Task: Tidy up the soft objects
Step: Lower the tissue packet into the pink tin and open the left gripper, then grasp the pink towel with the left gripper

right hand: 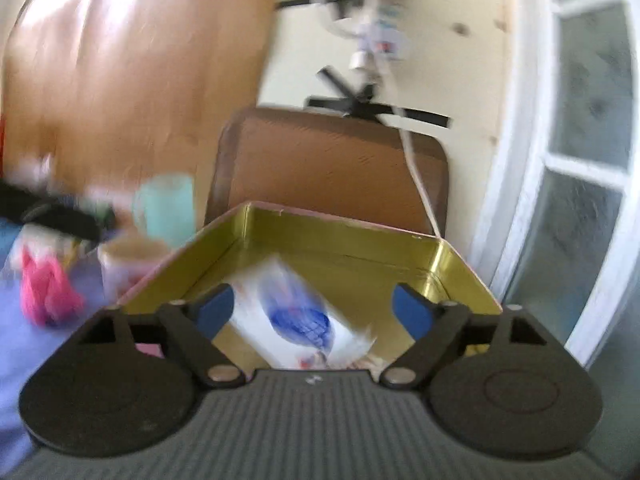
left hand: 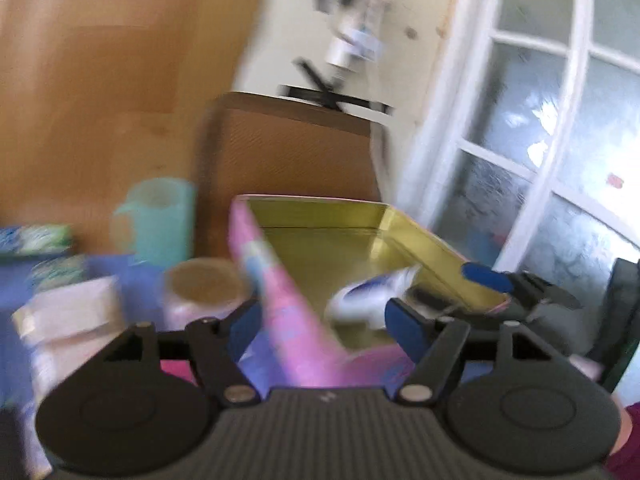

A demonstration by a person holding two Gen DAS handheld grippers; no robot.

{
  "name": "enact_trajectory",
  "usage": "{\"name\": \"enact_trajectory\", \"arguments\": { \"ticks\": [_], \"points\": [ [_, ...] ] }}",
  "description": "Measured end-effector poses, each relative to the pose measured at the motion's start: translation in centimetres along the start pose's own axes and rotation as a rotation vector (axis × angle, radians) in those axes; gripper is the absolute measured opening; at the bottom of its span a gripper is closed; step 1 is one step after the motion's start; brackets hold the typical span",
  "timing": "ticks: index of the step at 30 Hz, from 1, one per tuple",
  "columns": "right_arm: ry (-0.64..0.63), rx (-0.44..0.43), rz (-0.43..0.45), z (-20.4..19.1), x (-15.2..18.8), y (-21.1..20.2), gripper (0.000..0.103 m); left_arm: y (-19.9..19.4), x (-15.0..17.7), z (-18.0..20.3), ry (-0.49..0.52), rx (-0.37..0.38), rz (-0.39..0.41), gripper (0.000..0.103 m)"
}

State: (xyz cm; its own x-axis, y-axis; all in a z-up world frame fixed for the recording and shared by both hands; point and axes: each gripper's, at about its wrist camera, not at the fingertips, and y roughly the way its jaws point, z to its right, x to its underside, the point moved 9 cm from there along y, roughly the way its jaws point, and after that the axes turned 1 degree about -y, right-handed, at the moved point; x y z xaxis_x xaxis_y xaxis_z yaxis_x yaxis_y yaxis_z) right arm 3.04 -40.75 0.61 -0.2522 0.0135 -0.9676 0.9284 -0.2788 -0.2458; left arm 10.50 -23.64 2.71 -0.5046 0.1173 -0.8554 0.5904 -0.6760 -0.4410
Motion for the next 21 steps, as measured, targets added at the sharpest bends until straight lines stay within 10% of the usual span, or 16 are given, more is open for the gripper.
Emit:
{"name": "enact_trajectory", "arguments": {
  "ticks": [3, 8, 14, 16, 21],
  "points": [
    [-0.005, -0.164, 0.020, -3.2, -0.7, -0.8, 0.063, -3.7, 2.5, -6.2, -0.040, -0.130, -0.002, 0.071],
    [-0.071, -0.459, -0.088, -13.8, 1.2, 0.2, 0.061, -8.0, 6.9, -13.3, -0.201, -0.251, -0.052, 0.070],
    [-0.143, -0.474, -0.239, -20.7, 4.5, 4.1, 0.084, -10.7, 9.5, -15.4, -0.300, -0.233, -0.046, 0.072],
    [-0.170, -0.475, -0.264, -21.6, 5.0, 4.7, 0.055, -11.1, 9.7, -16.0, -0.311, -0.215, -0.048, 0.072],
    [-0.093, -0.578, -0.270, -22.1, 3.6, 2.7, 0.054, -12.0, 9.1, -16.2, -0.319, -0.152, -0.029, 0.072]
  ]
}}
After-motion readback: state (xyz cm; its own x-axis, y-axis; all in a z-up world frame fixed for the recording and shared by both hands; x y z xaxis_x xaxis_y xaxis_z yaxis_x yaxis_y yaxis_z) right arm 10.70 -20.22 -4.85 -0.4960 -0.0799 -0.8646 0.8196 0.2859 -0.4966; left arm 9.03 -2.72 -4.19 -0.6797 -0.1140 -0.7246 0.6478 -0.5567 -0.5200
